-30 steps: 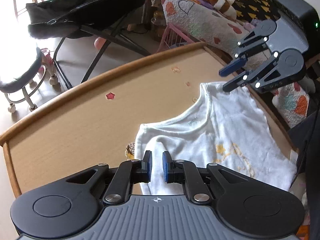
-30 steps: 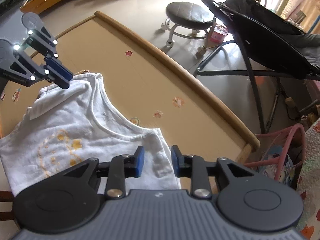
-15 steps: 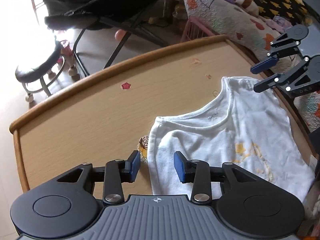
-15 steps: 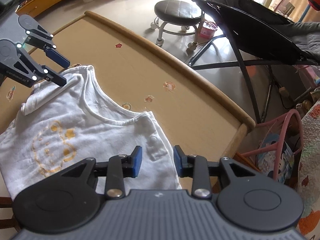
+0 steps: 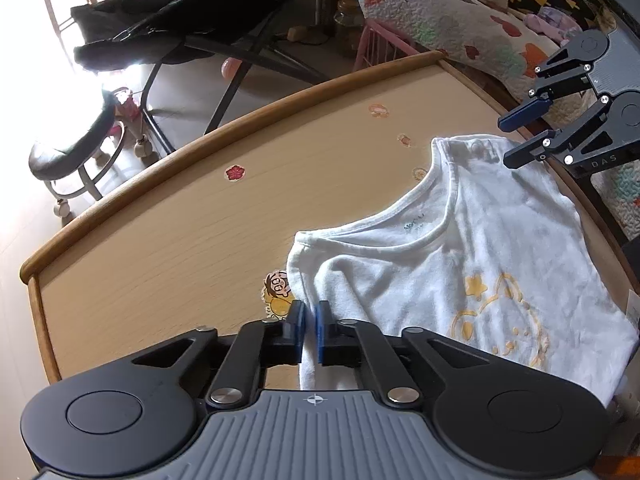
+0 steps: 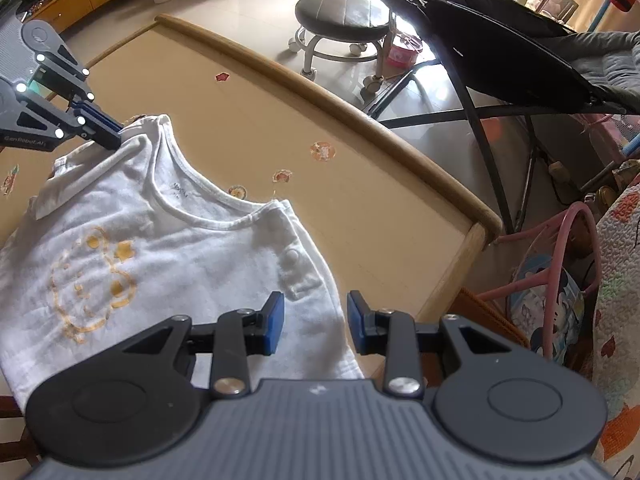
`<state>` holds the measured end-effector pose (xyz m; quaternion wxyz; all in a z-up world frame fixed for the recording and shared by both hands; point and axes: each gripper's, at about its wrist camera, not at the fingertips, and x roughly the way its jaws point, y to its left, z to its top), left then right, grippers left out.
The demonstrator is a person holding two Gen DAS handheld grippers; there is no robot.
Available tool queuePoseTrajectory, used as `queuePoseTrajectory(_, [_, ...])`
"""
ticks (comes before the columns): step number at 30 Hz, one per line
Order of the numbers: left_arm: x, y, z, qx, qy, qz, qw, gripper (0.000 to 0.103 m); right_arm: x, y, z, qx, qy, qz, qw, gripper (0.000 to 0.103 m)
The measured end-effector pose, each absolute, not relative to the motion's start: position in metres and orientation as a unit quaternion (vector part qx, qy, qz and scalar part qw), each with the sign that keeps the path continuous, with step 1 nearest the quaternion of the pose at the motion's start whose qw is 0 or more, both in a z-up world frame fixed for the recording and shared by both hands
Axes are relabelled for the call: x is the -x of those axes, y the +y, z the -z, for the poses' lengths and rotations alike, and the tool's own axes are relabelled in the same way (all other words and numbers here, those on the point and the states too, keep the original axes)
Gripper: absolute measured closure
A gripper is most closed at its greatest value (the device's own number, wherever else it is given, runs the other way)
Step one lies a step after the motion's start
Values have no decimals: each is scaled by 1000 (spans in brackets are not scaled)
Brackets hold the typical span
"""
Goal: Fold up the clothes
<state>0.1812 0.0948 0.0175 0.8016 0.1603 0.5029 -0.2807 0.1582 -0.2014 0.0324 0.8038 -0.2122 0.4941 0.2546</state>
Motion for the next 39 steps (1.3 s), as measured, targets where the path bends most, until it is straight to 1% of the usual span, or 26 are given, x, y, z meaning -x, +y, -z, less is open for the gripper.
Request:
queuePoseTrajectory(10, [-185,100,-20,-174,503,289,796,101,-157,-210,-33,213,489,-248,809,69])
queuePoseTrajectory(19, [-209,107,-31,-177,500,279,800,101,-162,-203,-28,224,497,-260,797,70])
queuePoseTrajectory(20, [-211,106,-30,-179,501,278,800,101,-163,-202,-28,222,497,-262,797,71])
queuePoseTrajectory(23, [-213,103,-27,-185,503,275,798,101,-165,-198,-28,226,498,-268,793,82])
queuePoseTrajectory(25, [-213,101,-25,-192,502,274,798,101,-166,-194,-28,232,495,-272,792,92])
queuePoseTrajectory(28, [-214,101,-22,-193,502,271,798,101,-170,-191,-27,238,490,-268,794,95])
queuePoseTrajectory(39, [-242,105,-21,-187,487,239,819,101,-195,-182,-25,254,468,-234,813,96])
